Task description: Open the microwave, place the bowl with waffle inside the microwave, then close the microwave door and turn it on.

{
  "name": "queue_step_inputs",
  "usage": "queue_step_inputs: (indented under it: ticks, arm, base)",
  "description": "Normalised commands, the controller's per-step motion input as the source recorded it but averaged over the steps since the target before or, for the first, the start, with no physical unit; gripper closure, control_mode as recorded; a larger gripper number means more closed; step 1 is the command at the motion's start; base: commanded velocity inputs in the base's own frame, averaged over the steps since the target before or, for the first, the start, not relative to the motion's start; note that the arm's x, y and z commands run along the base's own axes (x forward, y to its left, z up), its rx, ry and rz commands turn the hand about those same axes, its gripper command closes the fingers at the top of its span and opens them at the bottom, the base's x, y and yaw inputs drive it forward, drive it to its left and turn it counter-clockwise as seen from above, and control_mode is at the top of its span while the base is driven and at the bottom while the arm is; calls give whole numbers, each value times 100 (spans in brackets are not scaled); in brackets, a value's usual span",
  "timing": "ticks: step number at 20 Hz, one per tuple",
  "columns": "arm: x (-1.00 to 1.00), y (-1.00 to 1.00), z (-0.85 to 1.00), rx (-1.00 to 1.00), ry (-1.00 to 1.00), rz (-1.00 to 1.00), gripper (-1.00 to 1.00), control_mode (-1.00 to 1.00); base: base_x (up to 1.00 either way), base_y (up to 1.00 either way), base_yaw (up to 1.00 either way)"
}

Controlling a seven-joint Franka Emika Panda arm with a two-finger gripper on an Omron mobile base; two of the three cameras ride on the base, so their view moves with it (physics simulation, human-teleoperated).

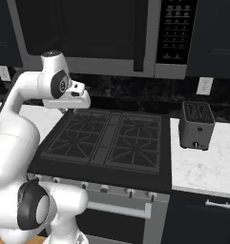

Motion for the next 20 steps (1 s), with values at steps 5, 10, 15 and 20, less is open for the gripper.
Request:
queue_step_inputs:
  ticks: [5, 10, 15, 20]
  arm:
    - [-55, -24, 22, 0, -24, -6, -100, -100]
    - [-85, -76, 52, 0, -78, -6, -100, -100]
    - [10, -77, 0, 0, -1, 0, -100, -100]
    - [0, -98, 43, 0, -16, 0, -100, -100]
  base:
    - [0, 0, 0]
    - [0, 0, 0]
    - [0, 0, 0]
    - [0, 0, 0]
